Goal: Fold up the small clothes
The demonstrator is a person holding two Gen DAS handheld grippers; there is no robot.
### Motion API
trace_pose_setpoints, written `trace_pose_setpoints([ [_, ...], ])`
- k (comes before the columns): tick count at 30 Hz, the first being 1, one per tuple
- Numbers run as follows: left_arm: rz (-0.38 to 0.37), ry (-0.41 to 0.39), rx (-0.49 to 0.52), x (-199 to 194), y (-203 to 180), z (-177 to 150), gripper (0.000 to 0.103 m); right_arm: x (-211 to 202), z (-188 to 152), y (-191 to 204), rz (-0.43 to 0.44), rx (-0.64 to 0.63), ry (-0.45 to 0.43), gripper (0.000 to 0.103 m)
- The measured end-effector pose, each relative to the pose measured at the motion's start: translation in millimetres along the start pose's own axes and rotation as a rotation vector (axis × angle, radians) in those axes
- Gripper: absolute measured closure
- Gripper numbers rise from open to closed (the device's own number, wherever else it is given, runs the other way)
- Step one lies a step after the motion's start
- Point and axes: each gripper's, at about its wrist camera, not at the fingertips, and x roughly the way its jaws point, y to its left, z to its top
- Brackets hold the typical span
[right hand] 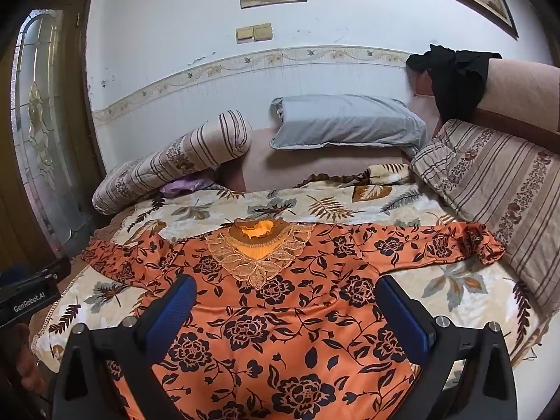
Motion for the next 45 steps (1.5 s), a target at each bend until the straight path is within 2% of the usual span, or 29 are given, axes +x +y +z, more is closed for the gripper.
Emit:
trace_pose_setpoints([
  [29, -0.010, 0.008, 0.018, -1, -8, 1, 0.000, 6, -2, -1, 0.002, 0.022, 0.029, 0.000],
  [45, -0.013, 0.024, 0.031, 5, -11, -3, 0.000, 11, -5, 0, -0.020, -0.024, -0.002, 0.000],
])
